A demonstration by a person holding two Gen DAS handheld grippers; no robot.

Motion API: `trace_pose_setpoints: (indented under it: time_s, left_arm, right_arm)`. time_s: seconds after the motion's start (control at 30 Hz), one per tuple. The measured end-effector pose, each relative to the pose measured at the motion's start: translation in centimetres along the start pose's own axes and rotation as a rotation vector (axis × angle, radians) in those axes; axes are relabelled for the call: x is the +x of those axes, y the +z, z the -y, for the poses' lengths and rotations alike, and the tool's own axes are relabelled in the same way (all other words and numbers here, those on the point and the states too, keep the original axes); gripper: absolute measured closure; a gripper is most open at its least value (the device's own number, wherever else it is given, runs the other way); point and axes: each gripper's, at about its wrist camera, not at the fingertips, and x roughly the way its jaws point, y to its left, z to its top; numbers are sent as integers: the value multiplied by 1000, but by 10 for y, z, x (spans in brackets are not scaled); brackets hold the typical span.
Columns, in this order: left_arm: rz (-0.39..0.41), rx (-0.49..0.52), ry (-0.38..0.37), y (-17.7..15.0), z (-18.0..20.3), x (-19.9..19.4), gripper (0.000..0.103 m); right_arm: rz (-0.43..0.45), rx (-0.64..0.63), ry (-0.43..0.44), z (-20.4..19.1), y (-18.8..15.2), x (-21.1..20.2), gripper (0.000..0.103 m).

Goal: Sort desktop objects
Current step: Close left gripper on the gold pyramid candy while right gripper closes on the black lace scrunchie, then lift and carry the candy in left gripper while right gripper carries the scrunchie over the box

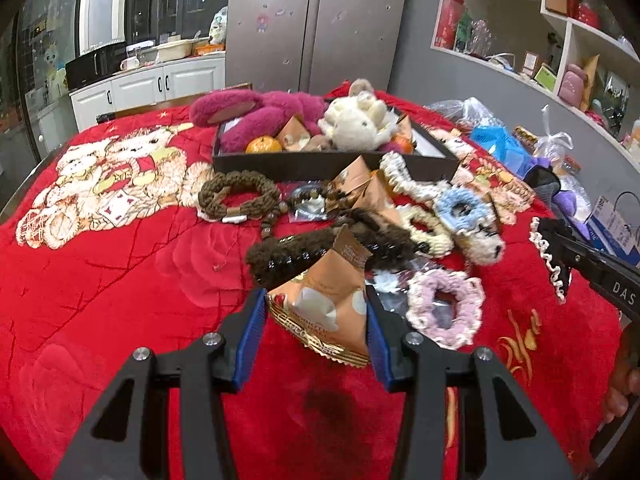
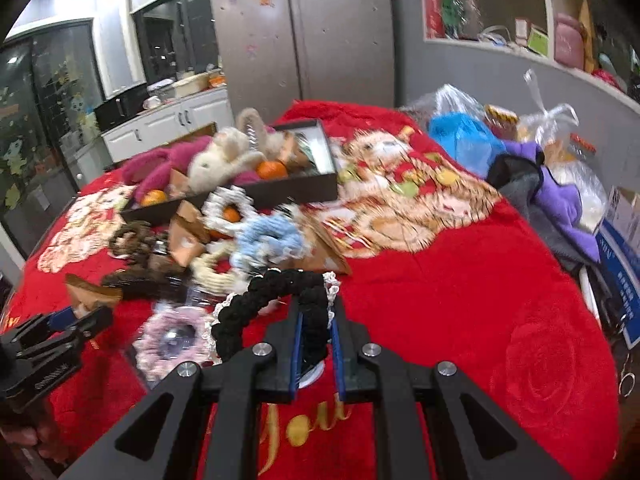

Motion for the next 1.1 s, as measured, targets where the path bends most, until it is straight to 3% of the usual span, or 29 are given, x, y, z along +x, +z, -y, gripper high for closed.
trace_pose_setpoints:
  time_s: [0.3,0.6,1.1]
  left_arm:
    - [34,14,32,3,3,-23,56]
    - [51,23,60,10,3,-34,56]
    - [201,18,115,88,-8,-82,56]
  right_arm:
    - [71,-64,87,-32,11,-42,91]
    - [63,-77,104,-42,14,-41,91]
    - [146,-93,112,-52,76,-56,90]
